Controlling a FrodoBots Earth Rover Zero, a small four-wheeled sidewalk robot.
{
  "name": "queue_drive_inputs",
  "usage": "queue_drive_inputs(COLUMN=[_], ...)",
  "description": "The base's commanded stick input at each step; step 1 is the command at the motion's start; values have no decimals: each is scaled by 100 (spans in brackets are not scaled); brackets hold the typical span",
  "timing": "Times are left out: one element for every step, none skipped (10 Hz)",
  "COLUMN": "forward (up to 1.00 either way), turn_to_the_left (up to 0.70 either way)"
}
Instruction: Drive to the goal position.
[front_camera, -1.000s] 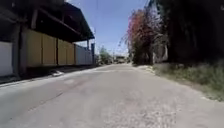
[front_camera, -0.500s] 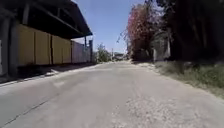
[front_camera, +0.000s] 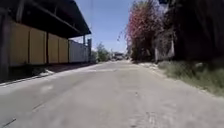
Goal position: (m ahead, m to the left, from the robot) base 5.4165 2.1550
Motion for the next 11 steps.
queue_drive_inputs(forward=[100,100,100,100,100,100,100,100,100,100,100], turn_to_the_left=[2,-8,-29,-32,-18,-1,2,2,2,2,2])
